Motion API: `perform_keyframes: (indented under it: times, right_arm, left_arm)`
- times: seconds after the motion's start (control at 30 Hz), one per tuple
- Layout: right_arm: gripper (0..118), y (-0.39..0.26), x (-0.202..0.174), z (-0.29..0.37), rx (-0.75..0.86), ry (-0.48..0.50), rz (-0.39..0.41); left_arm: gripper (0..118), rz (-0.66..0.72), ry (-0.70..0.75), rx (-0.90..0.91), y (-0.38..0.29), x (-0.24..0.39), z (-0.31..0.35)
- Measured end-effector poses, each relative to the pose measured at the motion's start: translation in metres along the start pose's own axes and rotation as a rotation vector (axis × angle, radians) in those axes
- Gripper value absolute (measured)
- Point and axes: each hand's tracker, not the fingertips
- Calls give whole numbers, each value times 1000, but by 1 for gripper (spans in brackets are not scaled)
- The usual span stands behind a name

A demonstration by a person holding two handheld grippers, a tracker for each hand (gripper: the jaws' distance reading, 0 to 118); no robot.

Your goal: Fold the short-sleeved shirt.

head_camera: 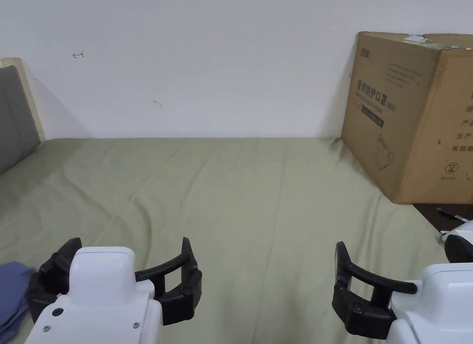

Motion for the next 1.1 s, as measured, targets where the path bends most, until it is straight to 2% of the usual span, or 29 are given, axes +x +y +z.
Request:
perform_keyframes:
  times: [0.23, 0.53, 0.7, 0.83, 0.9, 0.97, 1.1]
  right_arm:
    - [118, -2, 1, -3, -32, 3, -44]
    - [118, -3, -1, -4, -57, 1, -58]
    - [118, -3, -8, -6, -95, -44, -61]
    - [118, -3, -5, -2, -86, 20, -147]
    - [118, -2, -7, -3, -87, -29, -158]
    - [118, -2, -8, -4, -73, -82, -153]
    - [118, -3, -6, -7, -65, -63, -86]
  left_arm:
    - [118, -5, 2, 3, -1, 0, 2]
    - [118, -13, -5, 4, 0, 0, 2]
    - [118, -4, -14, -1, 0, 0, 2]
    - [118, -1, -12, -5, 0, 0, 1]
    - [118, -1, -12, -7, 0, 0, 1]
    - [118, -2, -11, -7, 0, 0, 1]
    - [118, -12, -15, -9, 0, 1, 0]
